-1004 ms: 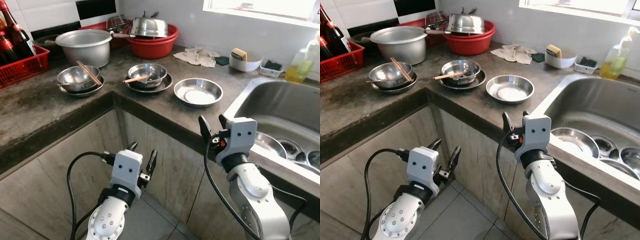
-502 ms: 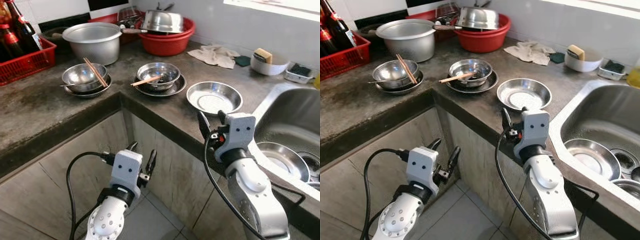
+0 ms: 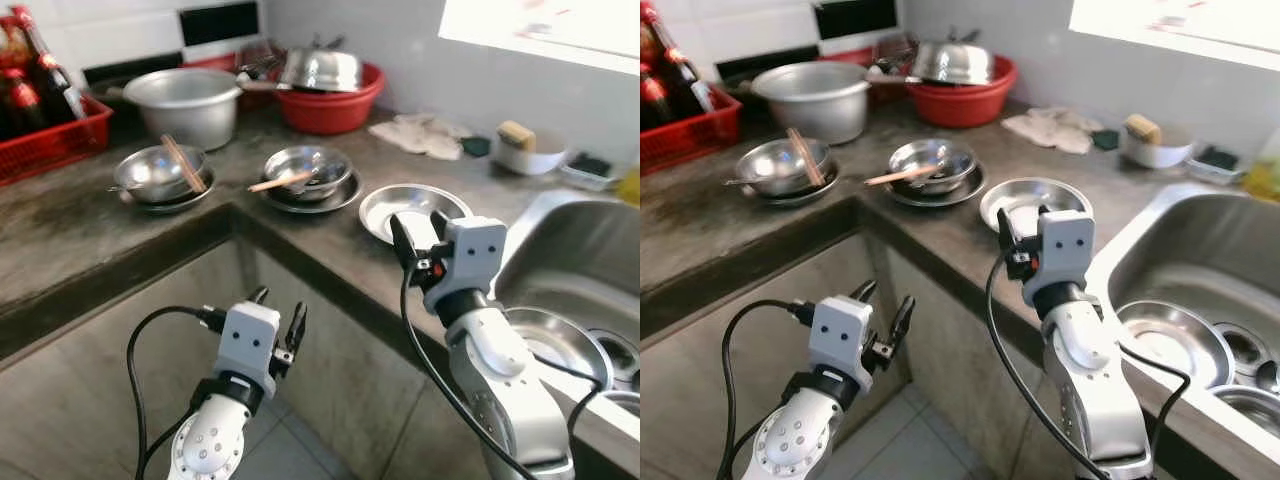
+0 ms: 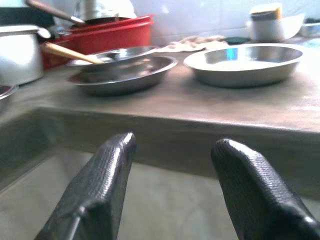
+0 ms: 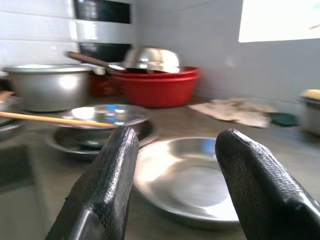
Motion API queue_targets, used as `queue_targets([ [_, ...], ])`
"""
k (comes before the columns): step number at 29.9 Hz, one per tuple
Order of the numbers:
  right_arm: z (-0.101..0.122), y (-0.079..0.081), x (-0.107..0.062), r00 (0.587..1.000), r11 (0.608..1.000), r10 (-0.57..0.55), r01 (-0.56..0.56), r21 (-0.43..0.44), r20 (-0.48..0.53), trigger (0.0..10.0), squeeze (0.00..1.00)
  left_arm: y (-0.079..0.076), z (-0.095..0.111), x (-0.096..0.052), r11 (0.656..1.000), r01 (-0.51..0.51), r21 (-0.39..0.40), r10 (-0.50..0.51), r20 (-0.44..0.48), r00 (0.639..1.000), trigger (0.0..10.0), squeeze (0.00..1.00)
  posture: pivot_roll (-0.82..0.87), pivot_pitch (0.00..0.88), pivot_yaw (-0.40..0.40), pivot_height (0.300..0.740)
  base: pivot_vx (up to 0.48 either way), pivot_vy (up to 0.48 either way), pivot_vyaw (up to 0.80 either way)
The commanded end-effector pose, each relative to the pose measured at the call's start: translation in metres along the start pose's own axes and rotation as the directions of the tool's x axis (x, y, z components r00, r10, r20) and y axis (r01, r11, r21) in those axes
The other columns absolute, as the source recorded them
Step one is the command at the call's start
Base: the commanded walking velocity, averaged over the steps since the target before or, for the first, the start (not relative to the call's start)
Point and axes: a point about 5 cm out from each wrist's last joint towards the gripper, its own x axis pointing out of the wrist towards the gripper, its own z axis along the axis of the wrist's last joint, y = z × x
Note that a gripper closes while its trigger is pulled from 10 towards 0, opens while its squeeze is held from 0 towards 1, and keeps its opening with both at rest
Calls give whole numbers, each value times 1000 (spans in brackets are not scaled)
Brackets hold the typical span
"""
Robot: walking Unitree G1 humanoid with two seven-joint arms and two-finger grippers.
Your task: Kitchen organization
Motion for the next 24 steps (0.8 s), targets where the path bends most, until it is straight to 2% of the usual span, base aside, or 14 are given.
queue_targets([
  [1, 3, -1, 2, 1000, 1000, -11, 11, -7, 11, 10000, 0, -1, 3, -1, 1000, 10, 3, -10, 10, 1000, 10000, 0, 150, 94, -31, 740, 315, 0, 0],
  [4, 2, -2, 3, 1000, 1000, -17, 17, -17, 11, 10000, 0, -2, 2, -1, 1000, 11, -6, -11, 11, 1000, 10000, 0, 151, 94, -31, 740, 304, 0, 0],
  [5, 2, -2, 4, 1000, 1000, -21, 21, -22, 9, 10000, 0, -5, 0, -2, 999, 41, -17, -41, -11, 999, 10000, 0, 154, 92, -29, 740, 0, 0, 0],
  [13, 2, -12, 12, 999, 998, -50, 50, -27, 5, 10000, 0, -9, -1, -1, 998, 61, -29, -61, -9, 998, 10000, 0, 153, 88, -30, 740, 0, 0, 0],
  [19, -2, -18, 25, 996, 995, -85, 83, -53, -33, 10000, 0, -10, -2, -2, 997, 73, -37, -73, -13, 997, 10000, 0, 157, 89, -30, 740, 0, 0, -800],
  [24, 1, -17, 38, 995, 995, -94, 93, -32, -34, 10000, 0, -11, -2, -3, 996, 81, -40, -81, -14, 997, 10000, 0, 161, 89, -33, 740, 0, 0, 0],
])
